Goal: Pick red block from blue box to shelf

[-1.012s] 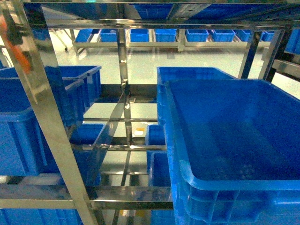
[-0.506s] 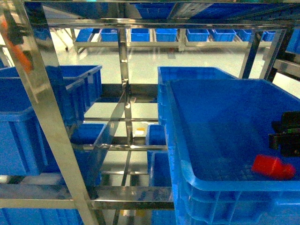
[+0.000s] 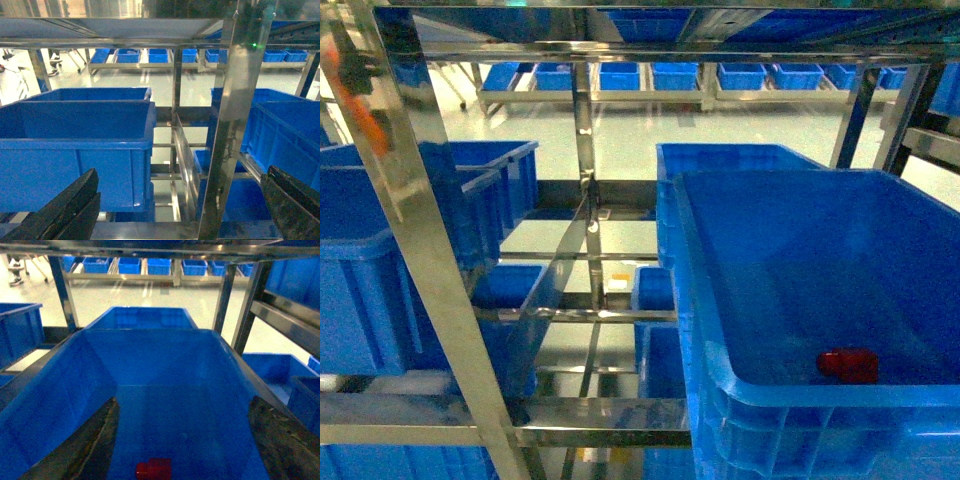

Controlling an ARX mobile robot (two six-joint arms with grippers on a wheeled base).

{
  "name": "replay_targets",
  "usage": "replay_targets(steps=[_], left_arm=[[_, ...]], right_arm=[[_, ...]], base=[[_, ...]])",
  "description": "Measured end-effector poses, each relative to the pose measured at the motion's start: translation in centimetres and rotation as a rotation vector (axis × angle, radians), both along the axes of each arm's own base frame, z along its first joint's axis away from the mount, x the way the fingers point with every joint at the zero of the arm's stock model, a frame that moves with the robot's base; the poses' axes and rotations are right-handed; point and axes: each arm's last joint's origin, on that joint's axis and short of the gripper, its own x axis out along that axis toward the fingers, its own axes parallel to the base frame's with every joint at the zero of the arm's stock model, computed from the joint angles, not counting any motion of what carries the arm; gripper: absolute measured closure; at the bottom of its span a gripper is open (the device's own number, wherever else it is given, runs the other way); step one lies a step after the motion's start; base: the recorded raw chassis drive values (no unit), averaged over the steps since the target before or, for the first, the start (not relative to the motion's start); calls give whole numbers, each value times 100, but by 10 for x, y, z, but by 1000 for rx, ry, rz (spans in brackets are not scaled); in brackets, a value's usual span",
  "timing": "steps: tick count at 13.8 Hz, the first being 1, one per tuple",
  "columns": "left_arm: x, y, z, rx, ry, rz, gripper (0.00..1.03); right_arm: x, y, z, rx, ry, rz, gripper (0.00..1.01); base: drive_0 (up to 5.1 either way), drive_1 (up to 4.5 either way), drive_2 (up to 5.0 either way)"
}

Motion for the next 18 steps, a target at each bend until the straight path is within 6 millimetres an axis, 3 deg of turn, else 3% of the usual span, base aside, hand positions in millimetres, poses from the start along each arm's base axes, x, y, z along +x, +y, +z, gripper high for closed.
replay_targets(steps=[2, 5, 6, 14, 18], left_arm=[[0, 0, 0, 0, 4, 1, 5], [0, 0, 0, 0, 4, 1, 5], [0, 0, 0, 0, 3, 2, 5], [0, 0, 0, 0, 3, 1, 5], [0, 0, 0, 0, 3, 1, 5]], right_arm=[[-24, -7, 11, 10, -84, -3, 46], [-54, -19, 7, 9, -54, 9, 90], [-61, -25, 10, 10, -70, -6, 100], [-104, -26, 12, 12, -78, -4, 99], [-114, -26, 16, 12, -92, -3, 99]], base=[[0, 0, 0], [0, 0, 0], [0, 0, 0], [0, 0, 0], [0, 0, 0]])
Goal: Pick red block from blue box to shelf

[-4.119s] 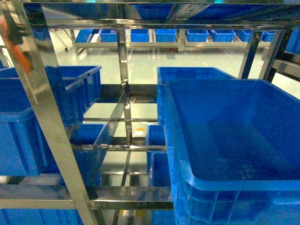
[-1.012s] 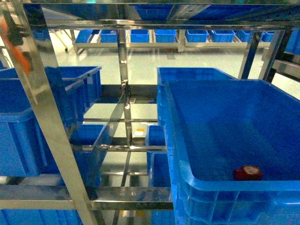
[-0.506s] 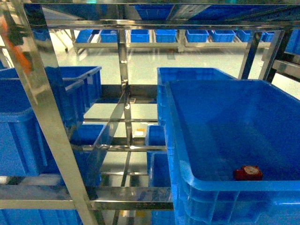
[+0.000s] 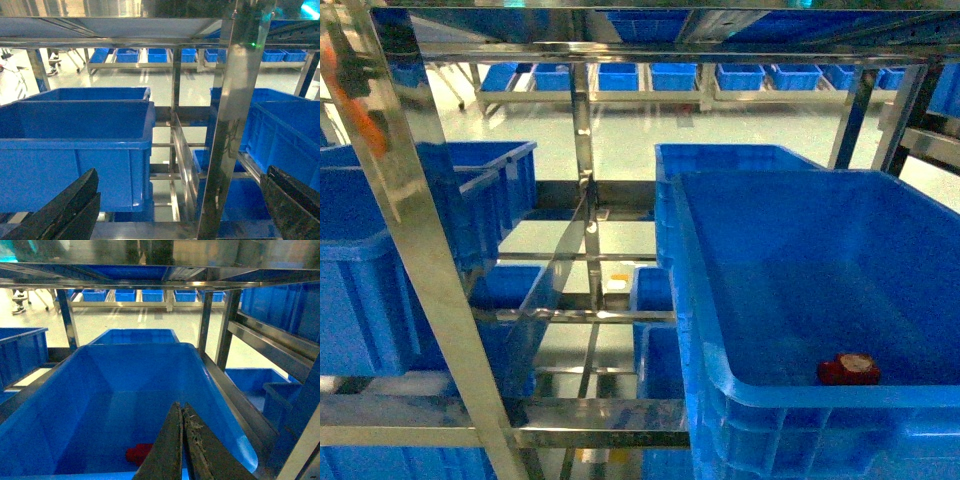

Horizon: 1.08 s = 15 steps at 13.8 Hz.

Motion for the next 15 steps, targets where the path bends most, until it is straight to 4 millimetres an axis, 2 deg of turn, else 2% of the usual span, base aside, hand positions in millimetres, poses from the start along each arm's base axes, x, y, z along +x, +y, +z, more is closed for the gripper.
replay_targets(steps=[1, 9, 10, 11, 13, 14, 15], left_arm=[[0, 0, 0, 0, 0, 0, 5], [0, 0, 0, 0, 0, 0, 5], [0, 0, 0, 0, 0, 0, 5], [0, 0, 0, 0, 1, 0, 5], [0, 0, 0, 0, 0, 0, 5], [0, 0, 0, 0, 0, 0, 5], [0, 0, 0, 0, 0, 0, 5]], right_arm=[[-16, 0, 1, 0, -6, 0, 99], [-21, 0, 1, 0, -5, 0, 99], [-26, 0, -4, 0, 43, 1, 99], [-32, 0, 0, 0, -16, 3, 99], [-31, 0, -2, 0, 1, 3, 99], [-31, 0, -2, 0, 5, 2, 93], [-31, 0, -2, 0, 5, 3, 77]], base=[[0, 0, 0], [0, 0, 0], [0, 0, 0], [0, 0, 0], [0, 0, 0], [0, 0, 0], [0, 0, 0]])
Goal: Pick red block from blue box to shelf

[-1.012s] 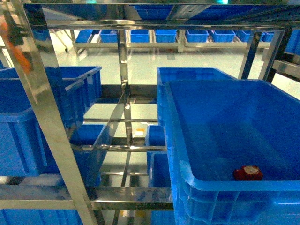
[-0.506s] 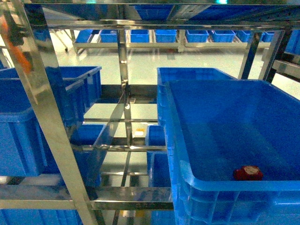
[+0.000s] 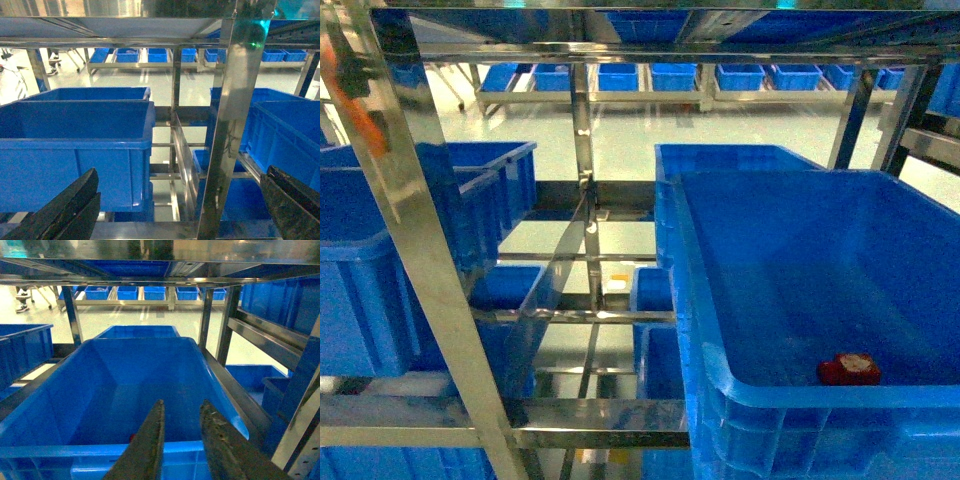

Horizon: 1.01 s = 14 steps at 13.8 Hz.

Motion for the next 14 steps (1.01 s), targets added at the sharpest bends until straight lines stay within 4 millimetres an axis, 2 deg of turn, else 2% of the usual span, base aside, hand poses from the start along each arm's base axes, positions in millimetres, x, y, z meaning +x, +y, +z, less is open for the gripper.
replay_targets(steps=[1, 4, 5, 14], left_arm=[[0, 0, 0, 0, 0, 0, 5], [0, 0, 0, 0, 0, 0, 5], [0, 0, 0, 0, 0, 0, 5], [0, 0, 0, 0, 0, 0, 5]], right_arm=[[0, 0, 0, 0, 0, 0, 59], [0, 0, 0, 0, 0, 0, 13], [0, 0, 0, 0, 0, 0, 2], [0, 0, 0, 0, 0, 0, 3]], base=[[0, 0, 0], [0, 0, 0], [0, 0, 0], [0, 0, 0]])
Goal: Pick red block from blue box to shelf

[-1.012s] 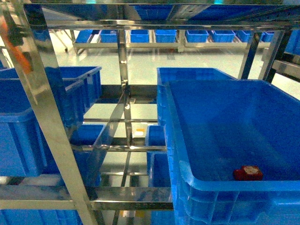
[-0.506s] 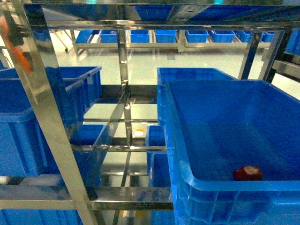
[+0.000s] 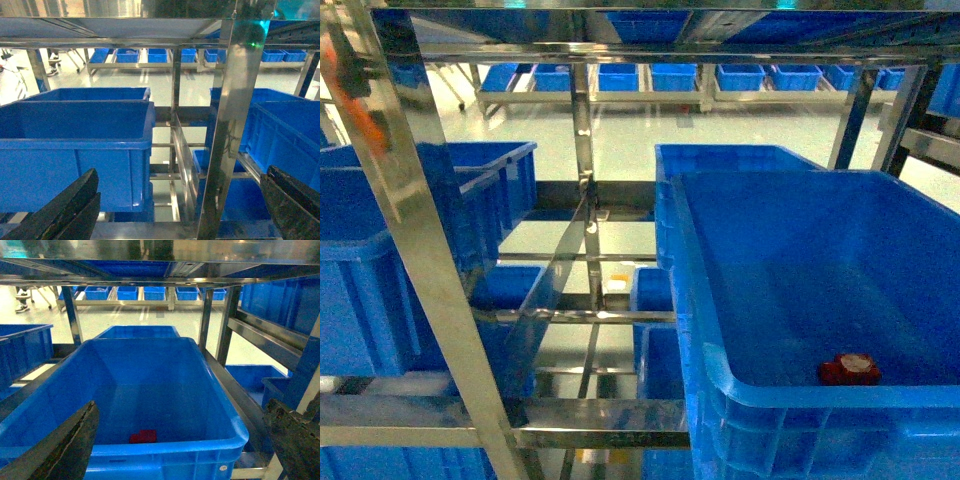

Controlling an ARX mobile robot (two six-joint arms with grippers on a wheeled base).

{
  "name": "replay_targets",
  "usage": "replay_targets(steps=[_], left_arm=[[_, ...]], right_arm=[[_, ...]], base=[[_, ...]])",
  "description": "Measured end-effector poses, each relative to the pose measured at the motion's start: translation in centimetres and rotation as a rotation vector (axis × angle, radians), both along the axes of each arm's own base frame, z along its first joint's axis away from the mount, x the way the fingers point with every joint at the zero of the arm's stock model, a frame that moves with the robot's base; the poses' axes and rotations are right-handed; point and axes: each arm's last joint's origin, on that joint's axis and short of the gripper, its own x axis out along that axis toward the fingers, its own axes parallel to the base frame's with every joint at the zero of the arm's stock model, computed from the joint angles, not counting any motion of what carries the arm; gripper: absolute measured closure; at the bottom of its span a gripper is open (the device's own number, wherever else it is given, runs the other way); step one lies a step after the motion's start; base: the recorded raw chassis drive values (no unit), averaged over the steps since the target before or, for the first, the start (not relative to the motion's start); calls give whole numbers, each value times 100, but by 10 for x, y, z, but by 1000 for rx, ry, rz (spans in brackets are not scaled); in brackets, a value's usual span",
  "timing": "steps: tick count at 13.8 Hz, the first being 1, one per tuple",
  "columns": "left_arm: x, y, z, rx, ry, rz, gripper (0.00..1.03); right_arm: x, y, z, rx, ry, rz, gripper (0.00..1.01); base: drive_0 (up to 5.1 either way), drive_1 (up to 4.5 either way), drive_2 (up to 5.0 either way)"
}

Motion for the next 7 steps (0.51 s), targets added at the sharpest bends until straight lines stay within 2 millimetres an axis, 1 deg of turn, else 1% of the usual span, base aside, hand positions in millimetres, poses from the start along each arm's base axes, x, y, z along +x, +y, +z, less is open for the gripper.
replay_targets(steps=[7], left_arm=[[0, 0, 0, 0, 0, 0, 5]], right_arm=[[0, 0, 0, 0, 0, 0, 3]], base=[[0, 0, 0]])
